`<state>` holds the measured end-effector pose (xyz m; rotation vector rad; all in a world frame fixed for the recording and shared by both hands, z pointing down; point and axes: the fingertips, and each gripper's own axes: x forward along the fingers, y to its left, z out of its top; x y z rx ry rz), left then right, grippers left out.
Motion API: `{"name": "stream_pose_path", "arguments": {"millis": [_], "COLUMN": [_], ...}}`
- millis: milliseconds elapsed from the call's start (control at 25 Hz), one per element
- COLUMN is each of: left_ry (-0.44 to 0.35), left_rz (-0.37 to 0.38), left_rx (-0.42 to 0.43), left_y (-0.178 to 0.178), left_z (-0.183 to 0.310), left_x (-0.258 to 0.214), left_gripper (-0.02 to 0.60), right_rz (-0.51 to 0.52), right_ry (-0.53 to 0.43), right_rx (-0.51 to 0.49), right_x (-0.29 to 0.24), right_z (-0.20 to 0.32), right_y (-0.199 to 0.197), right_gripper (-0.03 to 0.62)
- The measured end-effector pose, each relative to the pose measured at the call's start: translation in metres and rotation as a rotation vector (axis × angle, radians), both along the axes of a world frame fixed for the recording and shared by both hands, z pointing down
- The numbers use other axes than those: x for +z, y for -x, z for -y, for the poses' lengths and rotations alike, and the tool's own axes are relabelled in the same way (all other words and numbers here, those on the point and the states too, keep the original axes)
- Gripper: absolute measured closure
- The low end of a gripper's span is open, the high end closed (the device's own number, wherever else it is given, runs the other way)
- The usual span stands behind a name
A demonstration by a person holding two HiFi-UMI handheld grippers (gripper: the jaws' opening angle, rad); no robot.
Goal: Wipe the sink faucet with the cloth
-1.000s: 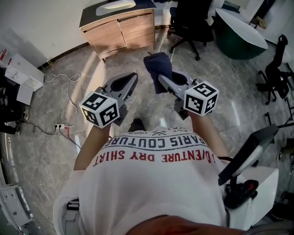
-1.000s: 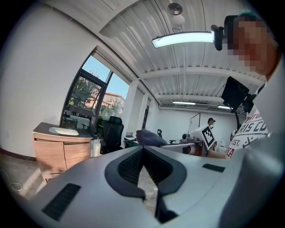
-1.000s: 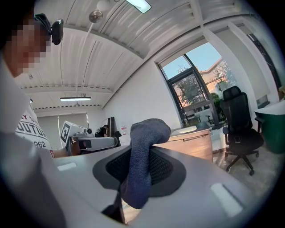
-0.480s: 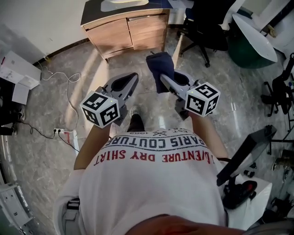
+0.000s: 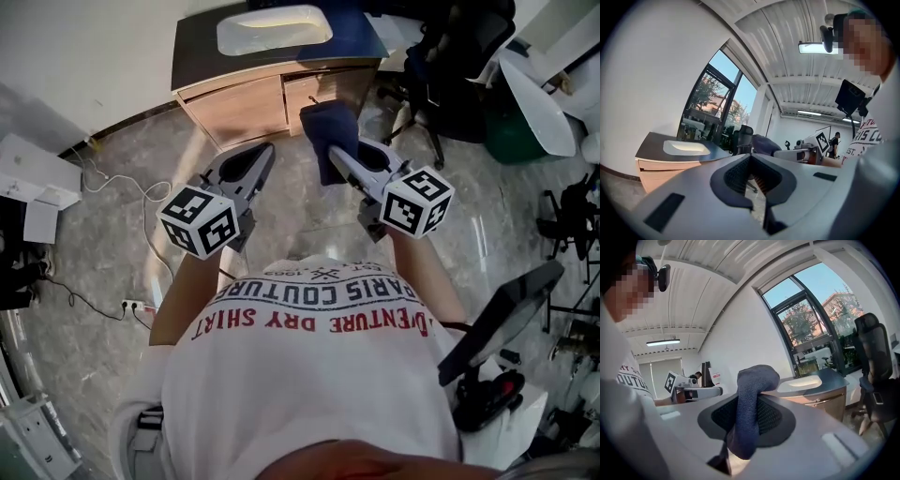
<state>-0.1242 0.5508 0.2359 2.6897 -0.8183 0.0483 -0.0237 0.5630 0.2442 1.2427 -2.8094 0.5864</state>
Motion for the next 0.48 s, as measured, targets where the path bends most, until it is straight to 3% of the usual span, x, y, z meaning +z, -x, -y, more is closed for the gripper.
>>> {"name": "stream_pose_path", "arguments": {"millis": [320, 480], "left_ry": [0.010, 0.009], "left_rz": [0.014, 0.019], "left_rx": [0.006, -0.012], "left_y": [-0.011, -0.023], "left_z": [0.101, 0.178], "left_x": [-0.008, 0.002], "left_gripper": [0.579, 0.579], "right_rz": [0.021, 0.031], "right_ry": [0.010, -0.001], "right_rx": [-0.003, -0.027], "right_x": [-0.008, 0.001], "right_z": [0.106, 0.184], "right_y": [-0.013, -0.021], "right_gripper": [0.514, 0.514]}}
